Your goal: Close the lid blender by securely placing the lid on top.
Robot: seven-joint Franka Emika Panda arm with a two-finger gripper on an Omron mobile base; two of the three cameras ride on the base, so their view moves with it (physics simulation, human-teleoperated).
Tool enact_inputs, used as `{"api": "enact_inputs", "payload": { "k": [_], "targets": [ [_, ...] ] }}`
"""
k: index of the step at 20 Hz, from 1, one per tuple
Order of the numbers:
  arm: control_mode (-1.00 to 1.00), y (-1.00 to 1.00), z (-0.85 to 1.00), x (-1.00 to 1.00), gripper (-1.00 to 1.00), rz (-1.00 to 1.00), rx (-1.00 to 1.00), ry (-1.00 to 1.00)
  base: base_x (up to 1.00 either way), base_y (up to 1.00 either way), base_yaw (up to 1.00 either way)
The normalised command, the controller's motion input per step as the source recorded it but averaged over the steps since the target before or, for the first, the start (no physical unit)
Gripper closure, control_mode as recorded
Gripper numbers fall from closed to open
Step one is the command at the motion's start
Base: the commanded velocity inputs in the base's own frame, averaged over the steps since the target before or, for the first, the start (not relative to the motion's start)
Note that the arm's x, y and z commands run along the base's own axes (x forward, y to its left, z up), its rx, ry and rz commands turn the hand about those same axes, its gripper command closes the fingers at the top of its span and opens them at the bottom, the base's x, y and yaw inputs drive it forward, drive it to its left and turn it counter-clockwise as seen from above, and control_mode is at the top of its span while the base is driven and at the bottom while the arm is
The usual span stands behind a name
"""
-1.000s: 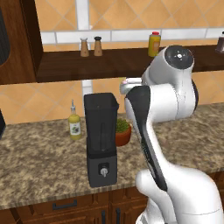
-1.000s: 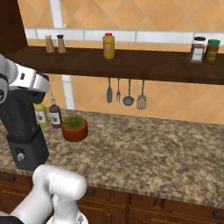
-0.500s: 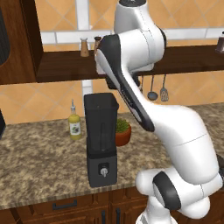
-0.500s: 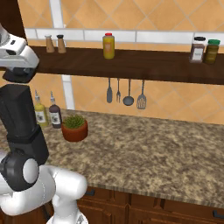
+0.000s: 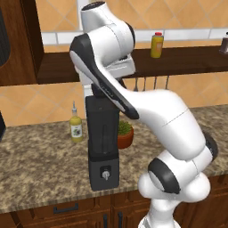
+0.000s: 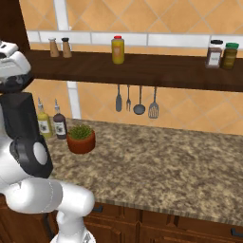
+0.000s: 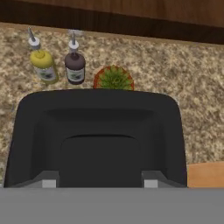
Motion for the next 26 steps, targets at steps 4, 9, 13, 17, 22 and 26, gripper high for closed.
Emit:
{"api": "enact_inputs", "payload": {
  "k": [4, 9, 13, 17, 22, 26],
  "targets": [
    [-1.0, 0.08, -0.42, 0.29, 1.0, 0.0, -0.05, 0.1, 0.0, 0.0, 0.0],
    [-1.0, 0.11, -0.52, 0.12, 1.0, 0.0, 0.0, 0.06, 0.0, 0.0, 0.0],
    [-1.0, 0.23, -0.32, 0.0, 1.0, 0.0, 0.0, 0.0, 0.0, 0.0, 0.0],
    [-1.0, 0.19, -0.06, -0.01, 1.0, -0.02, 0.01, -0.08, 0.0, 0.0, 0.0],
    [-1.0, 0.17, 0.15, -0.31, 1.0, -0.05, 0.05, -0.19, 0.0, 0.0, 0.0],
    [-1.0, -0.03, 0.02, -0.52, 1.0, 0.0, 0.04, 0.01, 0.0, 0.0, 0.0]
  ]
}}
